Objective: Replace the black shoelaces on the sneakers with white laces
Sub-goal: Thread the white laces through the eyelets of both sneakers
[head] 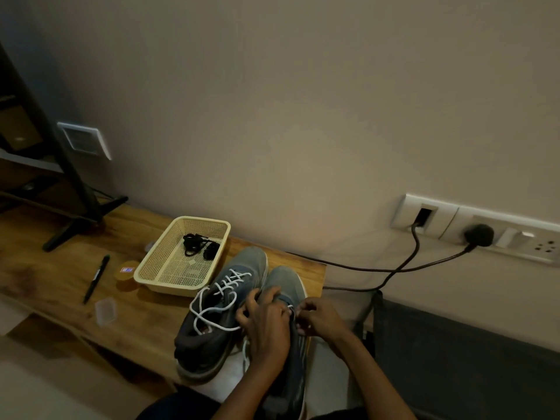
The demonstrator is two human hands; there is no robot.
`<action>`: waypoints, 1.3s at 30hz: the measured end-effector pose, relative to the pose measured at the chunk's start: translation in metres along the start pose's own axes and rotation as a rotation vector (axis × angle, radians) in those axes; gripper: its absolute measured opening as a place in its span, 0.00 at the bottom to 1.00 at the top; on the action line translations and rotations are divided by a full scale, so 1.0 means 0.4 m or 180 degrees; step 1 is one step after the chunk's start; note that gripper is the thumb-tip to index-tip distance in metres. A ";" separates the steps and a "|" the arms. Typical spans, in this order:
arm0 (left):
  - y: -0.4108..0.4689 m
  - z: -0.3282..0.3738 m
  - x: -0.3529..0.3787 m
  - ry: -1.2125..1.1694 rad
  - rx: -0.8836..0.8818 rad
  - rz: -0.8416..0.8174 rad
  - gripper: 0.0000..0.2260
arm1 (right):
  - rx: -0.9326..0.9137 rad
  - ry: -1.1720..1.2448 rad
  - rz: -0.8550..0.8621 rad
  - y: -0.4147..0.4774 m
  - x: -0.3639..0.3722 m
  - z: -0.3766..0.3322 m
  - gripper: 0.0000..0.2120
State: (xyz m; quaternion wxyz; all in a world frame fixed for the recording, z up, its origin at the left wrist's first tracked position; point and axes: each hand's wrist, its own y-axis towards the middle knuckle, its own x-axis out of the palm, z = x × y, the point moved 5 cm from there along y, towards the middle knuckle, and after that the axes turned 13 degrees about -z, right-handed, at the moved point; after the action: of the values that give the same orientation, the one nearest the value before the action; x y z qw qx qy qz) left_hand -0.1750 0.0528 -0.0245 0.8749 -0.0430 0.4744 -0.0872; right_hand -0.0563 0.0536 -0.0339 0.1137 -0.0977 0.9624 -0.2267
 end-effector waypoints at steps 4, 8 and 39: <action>-0.011 0.013 -0.028 0.0322 0.0009 0.0034 0.07 | -0.0077 -0.0340 0.0130 0.007 0.004 -0.011 0.12; -0.021 0.005 -0.052 0.0614 -0.0121 -0.0062 0.08 | -0.0101 -0.0068 0.0179 0.000 0.003 -0.016 0.09; -0.082 -0.019 -0.040 0.0130 0.0631 0.1055 0.10 | -0.0339 -0.2551 0.1257 -0.047 -0.023 -0.056 0.08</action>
State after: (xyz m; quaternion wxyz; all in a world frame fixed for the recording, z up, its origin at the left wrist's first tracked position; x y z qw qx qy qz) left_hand -0.1937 0.0238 -0.0104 0.8675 0.1239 0.4817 0.0110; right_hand -0.0510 0.0485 -0.0040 0.5134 0.0022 0.8529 -0.0951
